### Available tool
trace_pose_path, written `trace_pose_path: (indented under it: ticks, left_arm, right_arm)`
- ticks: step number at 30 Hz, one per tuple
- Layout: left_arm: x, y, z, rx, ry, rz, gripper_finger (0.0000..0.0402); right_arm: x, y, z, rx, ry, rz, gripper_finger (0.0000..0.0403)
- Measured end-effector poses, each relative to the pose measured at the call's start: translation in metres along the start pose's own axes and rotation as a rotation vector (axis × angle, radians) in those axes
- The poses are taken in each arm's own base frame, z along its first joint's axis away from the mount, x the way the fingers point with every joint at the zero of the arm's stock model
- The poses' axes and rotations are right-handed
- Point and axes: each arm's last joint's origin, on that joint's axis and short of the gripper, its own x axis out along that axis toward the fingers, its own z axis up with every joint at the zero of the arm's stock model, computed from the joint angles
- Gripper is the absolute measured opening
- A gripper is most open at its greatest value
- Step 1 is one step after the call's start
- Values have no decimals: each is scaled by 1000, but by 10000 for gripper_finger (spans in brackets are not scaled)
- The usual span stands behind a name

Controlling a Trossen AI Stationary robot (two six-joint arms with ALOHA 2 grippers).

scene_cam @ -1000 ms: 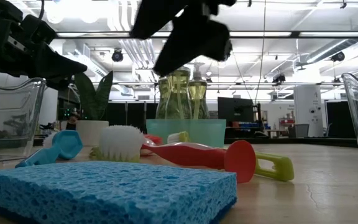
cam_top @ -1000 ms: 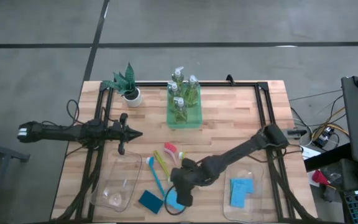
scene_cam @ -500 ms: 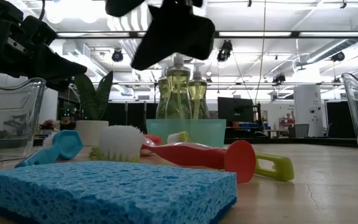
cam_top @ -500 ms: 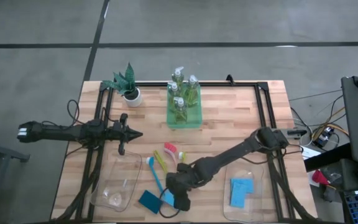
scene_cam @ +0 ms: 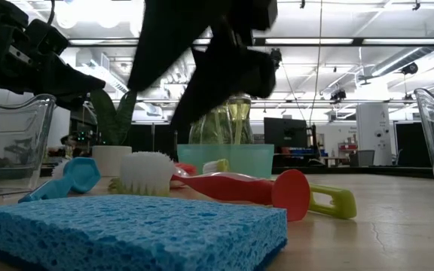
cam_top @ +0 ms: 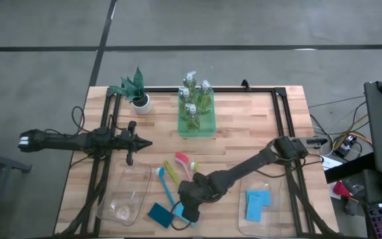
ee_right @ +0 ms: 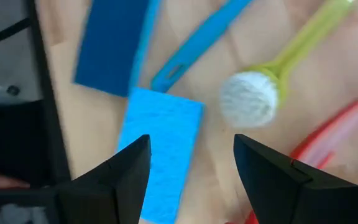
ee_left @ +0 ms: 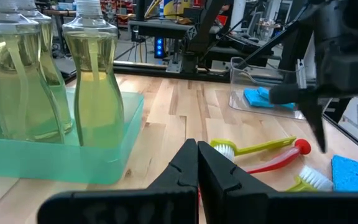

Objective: Pick & Place Kitchen Sink Supplies
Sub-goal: Put the right blue sponge into the right transparent bin

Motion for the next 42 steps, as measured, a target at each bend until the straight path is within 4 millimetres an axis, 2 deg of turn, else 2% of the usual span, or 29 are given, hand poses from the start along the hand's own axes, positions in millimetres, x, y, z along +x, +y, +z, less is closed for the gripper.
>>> trace_pose_path:
  ticks: [15,23,27,36,42]
  left_arm:
    - [0,0,0,0,1,-1,0]
    - [0,0,0,0,3,-1,0]
    - [0,0,0,0,4,0,0]
    - [0,0,0,0,3,0,0]
    - [0,0,0,0,0,0,0]
  right_arm:
    - [45,-7,-22,27,46,-27,224]
    - [52,-7,-24,30,62,-15,213]
    - [52,-8,-24,22,64,-21,173]
    - [53,-7,-23,-10,70,-4,20]
    - [47,-6,-24,-29,98,21,10]
